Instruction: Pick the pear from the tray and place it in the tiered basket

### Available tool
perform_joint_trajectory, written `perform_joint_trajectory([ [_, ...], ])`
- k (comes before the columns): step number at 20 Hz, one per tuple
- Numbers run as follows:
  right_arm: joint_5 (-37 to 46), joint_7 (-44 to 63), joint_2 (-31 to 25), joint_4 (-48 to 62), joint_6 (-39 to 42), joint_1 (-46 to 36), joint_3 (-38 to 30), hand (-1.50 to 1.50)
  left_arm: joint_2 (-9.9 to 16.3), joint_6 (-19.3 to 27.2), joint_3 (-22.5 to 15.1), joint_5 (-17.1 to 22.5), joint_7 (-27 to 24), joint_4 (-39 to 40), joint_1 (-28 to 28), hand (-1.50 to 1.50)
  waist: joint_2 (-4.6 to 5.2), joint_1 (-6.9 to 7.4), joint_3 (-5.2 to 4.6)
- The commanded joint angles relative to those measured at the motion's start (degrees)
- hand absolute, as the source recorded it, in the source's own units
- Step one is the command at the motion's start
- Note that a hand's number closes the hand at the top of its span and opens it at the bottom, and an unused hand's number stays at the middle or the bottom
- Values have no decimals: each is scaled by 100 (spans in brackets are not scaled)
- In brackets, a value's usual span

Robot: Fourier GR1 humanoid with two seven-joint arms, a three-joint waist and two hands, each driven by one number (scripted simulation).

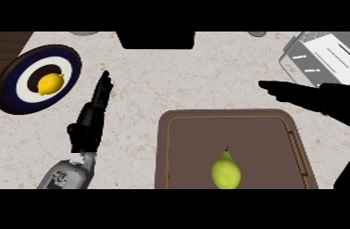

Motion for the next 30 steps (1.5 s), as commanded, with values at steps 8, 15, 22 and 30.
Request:
perform_joint_trajectory([
  [8,166,591,-298,-213,364,33,253,-150,147,-475,568,168,-171,227,-34,0,-1,-51,1],
  [15,1193,-84,-134,-10,764,463,617,-150,-363,-49,195,-314,174,-43,-38,0,5,-34,6],
  [22,2206,-336,452,-220,810,382,1056,-150,-284,-352,383,-291,258,-164,-48,0,2,-6,6],
  [30,2728,-256,552,-12,1039,785,778,-150,-446,-195,302,-696,435,-488,183,0,-7,-24,6],
])
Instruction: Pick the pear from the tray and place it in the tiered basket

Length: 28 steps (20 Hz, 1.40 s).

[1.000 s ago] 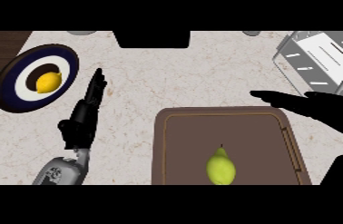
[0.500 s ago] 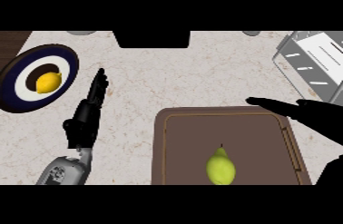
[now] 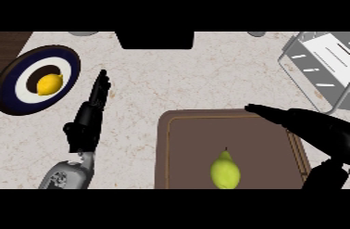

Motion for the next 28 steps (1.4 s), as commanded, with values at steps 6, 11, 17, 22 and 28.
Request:
perform_joint_trajectory([
  [6,747,78,544,336,388,421,0,-150,-198,-102,69,-193,-96,-94,251,0,-1,-5,1],
  [11,1101,-902,424,652,896,953,-512,-150,-187,-336,207,-222,46,-33,46,0,1,-25,4],
  [17,1521,-380,1492,625,845,715,-241,-150,-291,-439,427,-301,96,-167,124,0,1,-2,1],
  [22,1397,-339,1696,706,1171,600,-515,-150,-525,-361,418,-604,241,137,-289,0,2,-12,1],
  [28,1957,-536,2019,922,1203,864,-361,-150,-536,-607,451,-541,-183,31,308,0,2,-4,1],
])
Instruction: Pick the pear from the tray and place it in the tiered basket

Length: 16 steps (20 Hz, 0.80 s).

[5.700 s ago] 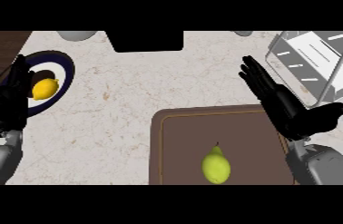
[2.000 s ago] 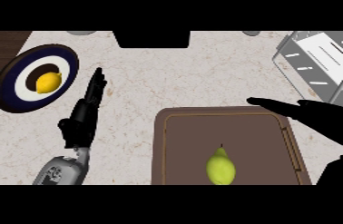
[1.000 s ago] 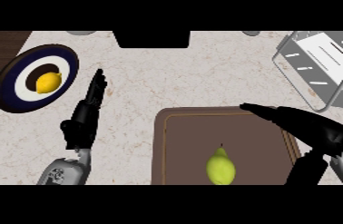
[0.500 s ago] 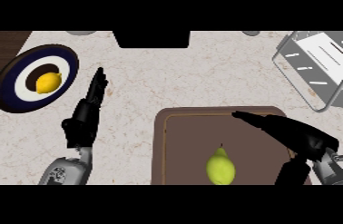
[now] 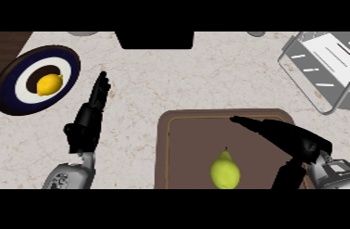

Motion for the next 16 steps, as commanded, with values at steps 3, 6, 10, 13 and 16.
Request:
perform_joint_trajectory([
  [3,410,127,481,219,258,-56,82,-150,-22,-160,202,-27,44,-57,-49,0,2,0,0],
  [6,327,494,646,-18,314,20,163,-150,-70,-145,82,-144,107,-389,216,0,-2,2,0],
  [10,824,166,900,421,240,-83,152,-150,-148,-246,271,-143,-235,272,-137,0,4,-8,0],
  [13,775,233,895,73,428,253,97,-150,-115,-358,244,-130,226,-264,-4,0,-2,-10,0],
  [16,1254,-60,1132,455,190,243,188,-150,-71,-443,327,-88,187,-427,222,0,0,4,1],
])
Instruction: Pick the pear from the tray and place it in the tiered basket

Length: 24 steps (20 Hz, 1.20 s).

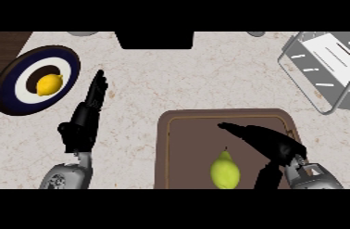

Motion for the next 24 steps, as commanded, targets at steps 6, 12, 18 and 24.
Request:
perform_joint_trajectory([
  [6,676,-693,235,242,29,257,-74,-150,92,-309,290,103,-97,-134,140,0,-1,-3,1],
  [12,1024,-907,413,243,-151,629,23,-150,-312,57,-10,-283,195,-163,-64,0,-3,-6,1],
  [18,1611,-956,832,450,-730,505,184,150,-45,-275,201,-162,183,-279,26,0,-2,2,1],
  [24,2960,-2218,605,1022,-1769,405,882,150,-390,-34,93,-298,-598,594,-56,0,9,1,1],
])
